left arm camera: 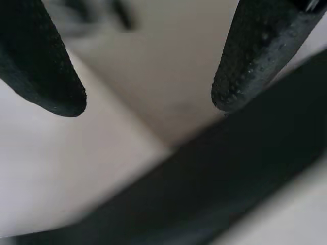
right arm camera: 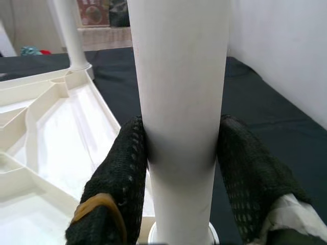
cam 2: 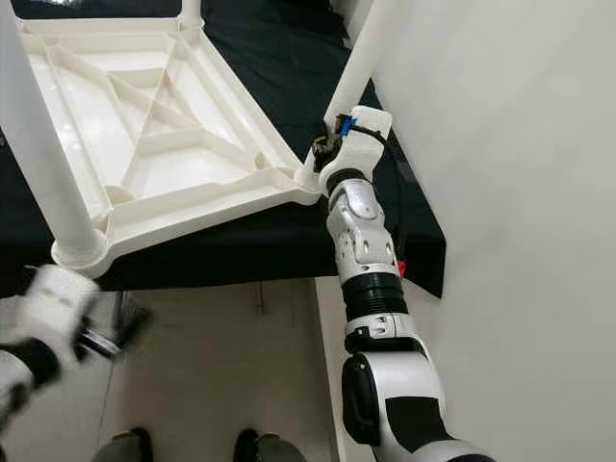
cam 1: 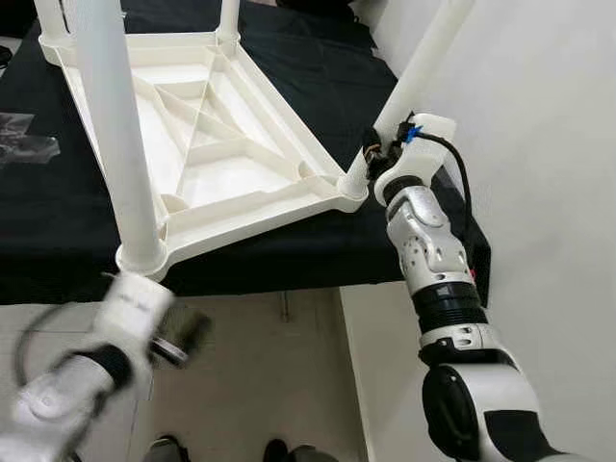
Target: Building children table
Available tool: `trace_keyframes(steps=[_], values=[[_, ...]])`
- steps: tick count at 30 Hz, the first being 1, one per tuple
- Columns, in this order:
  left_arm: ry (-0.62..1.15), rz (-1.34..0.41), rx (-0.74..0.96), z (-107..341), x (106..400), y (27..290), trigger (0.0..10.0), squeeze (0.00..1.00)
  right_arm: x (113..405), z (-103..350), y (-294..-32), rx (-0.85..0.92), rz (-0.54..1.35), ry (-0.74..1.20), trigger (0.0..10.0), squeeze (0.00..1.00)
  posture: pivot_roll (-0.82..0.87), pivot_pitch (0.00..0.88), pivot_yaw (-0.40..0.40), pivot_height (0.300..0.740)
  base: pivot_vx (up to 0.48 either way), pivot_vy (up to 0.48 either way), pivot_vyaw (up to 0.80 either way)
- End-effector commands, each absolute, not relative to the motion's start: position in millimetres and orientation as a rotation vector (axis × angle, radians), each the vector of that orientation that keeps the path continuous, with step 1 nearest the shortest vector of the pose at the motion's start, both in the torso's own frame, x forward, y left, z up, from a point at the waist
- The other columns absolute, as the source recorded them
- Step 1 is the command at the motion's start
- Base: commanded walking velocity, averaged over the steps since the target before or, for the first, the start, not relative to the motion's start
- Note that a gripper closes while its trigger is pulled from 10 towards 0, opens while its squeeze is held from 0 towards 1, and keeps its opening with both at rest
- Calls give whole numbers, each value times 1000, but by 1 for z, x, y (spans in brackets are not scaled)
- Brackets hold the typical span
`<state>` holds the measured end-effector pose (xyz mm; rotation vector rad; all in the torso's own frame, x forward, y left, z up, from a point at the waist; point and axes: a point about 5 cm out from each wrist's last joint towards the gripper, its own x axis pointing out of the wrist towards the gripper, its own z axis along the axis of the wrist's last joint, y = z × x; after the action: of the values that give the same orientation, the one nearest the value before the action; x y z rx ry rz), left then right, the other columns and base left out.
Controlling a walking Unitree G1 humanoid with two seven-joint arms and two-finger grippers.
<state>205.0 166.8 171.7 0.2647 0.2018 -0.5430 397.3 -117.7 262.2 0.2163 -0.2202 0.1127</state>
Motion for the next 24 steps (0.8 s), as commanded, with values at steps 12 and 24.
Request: trace_keyframes(steps=[12, 24], values=[[111, -608, 165, 171, 211, 123, 10000, 0, 407, 273, -116, 241, 118, -232, 10000, 0, 123, 172, -251, 740, 0, 0, 0], [39, -350, 214, 184, 234, 153, 10000, 0, 417, 292, -115, 291, 91, -242, 10000, 0, 120, 181, -262, 740, 0, 0, 0]])
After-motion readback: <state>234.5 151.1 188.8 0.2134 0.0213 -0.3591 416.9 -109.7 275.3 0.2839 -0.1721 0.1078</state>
